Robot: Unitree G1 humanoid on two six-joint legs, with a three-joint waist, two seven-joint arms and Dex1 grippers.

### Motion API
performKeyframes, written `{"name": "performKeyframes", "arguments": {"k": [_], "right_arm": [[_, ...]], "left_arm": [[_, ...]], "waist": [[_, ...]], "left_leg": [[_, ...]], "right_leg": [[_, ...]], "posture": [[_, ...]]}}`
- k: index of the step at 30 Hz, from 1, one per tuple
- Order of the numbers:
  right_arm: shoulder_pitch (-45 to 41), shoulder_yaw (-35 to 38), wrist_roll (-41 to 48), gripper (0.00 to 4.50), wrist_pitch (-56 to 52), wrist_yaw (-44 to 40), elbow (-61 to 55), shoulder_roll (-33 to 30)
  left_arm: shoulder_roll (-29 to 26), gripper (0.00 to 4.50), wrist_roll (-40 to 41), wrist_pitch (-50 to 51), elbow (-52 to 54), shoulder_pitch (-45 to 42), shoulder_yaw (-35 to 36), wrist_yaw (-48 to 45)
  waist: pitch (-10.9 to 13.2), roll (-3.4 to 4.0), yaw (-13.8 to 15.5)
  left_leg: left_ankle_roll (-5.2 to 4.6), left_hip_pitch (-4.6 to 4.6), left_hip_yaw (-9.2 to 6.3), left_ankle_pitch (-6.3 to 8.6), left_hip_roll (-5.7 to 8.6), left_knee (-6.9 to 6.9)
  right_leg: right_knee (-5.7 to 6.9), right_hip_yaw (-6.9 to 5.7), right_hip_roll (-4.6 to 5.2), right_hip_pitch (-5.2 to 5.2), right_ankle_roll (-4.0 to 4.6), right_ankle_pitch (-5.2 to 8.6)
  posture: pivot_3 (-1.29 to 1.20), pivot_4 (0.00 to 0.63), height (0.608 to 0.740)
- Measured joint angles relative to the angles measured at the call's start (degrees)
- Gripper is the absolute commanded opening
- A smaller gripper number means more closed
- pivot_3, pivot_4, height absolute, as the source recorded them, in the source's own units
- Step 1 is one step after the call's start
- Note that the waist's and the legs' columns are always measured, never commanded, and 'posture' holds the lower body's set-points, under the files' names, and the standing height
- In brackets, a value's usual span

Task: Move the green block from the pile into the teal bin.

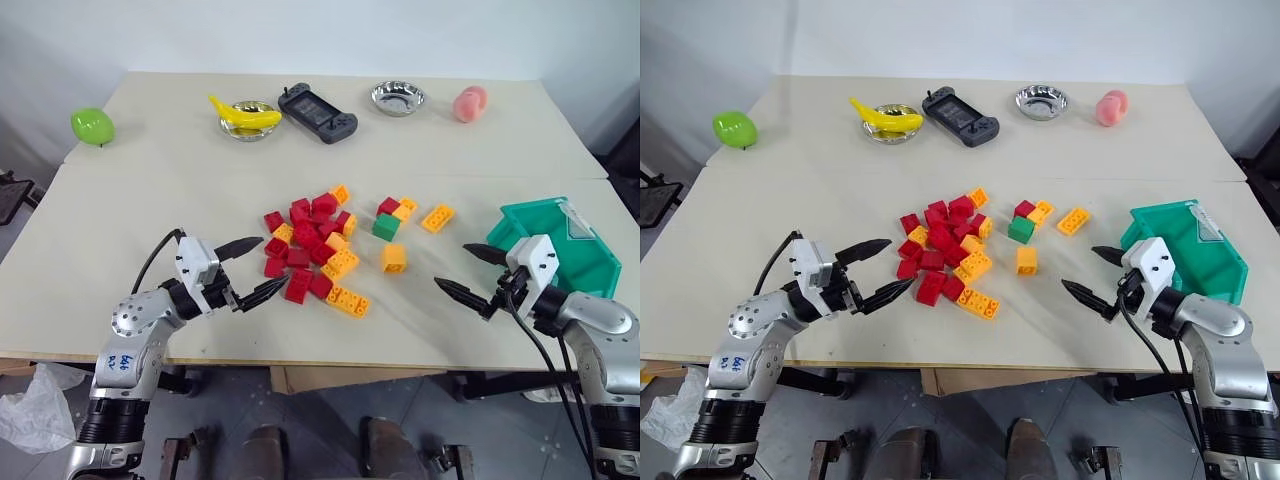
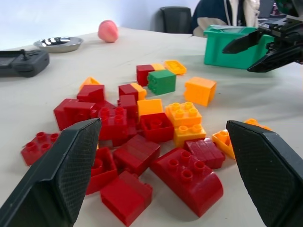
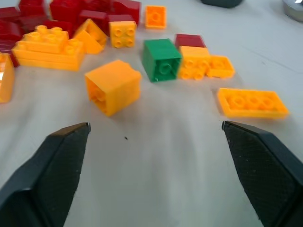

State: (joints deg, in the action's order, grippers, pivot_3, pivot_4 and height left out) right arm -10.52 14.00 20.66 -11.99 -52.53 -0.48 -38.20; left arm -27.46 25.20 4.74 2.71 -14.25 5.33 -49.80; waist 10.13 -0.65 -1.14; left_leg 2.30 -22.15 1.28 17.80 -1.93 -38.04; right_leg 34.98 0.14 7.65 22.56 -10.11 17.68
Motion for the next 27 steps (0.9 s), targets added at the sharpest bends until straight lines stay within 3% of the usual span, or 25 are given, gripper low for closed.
{"name": "performKeyframes", "arguments": {"k": [6, 13, 18, 27], "right_arm": [[-13.54, -5.66, -0.46, 4.48, -7.27, 3.27, 3.67, 1.93], [-29.16, -18.13, -3.9, 4.48, -16.96, 1.2, 13.49, 5.37], [-37.63, -22.32, -9.23, 4.48, -13.96, 1.2, 26.07, 9.22], [-46.62, -24.51, -14.28, 4.48, -6.4, -2.46, 42.31, 10.51]], "left_arm": [[0.51, 4.5, -0.41, -0.3, -1.29, -1.48, -1.09, -0.67], [0.33, 4.5, -0.51, -0.14, -1.16, -1.15, -1.18, -0.69], [0.01, 4.5, -0.51, 0.1, -0.33, -0.39, -0.66, 0.27], [-0.06, 4.5, -0.51, 0.28, 1.39, 1.4, 0.39, 1.76]], "waist": [[0.02, 0.04, -0.64], [0.02, 0.04, 0.03], [0.02, 0.03, -0.46], [0.01, 0.04, -0.53]], "left_leg": [[0.03, 0.04, 0.0, -0.01, -0.04, 0.01], [0.0, -0.07, -0.04, 0.0, -0.02, 0.0], [-0.04, -0.07, 0.0, 0.02, -0.01, -0.01], [-0.03, -0.02, 0.0, 0.02, -0.01, -0.09]], "right_leg": [[0.06, 0.02, -0.04, 0.03, 0.01, 0.01], [0.01, -0.05, 0.0, 0.07, 0.01, 0.0], [0.02, -0.04, 0.01, 0.07, 0.0, 0.0], [0.08, -0.04, 0.02, 0.02, 0.0, 0.0]], "posture": [[0.0, 0.15, 0.74], [0.0, 0.15, 0.74], [0.0, 0.15, 0.74], [0.0, 0.15, 0.74]]}}
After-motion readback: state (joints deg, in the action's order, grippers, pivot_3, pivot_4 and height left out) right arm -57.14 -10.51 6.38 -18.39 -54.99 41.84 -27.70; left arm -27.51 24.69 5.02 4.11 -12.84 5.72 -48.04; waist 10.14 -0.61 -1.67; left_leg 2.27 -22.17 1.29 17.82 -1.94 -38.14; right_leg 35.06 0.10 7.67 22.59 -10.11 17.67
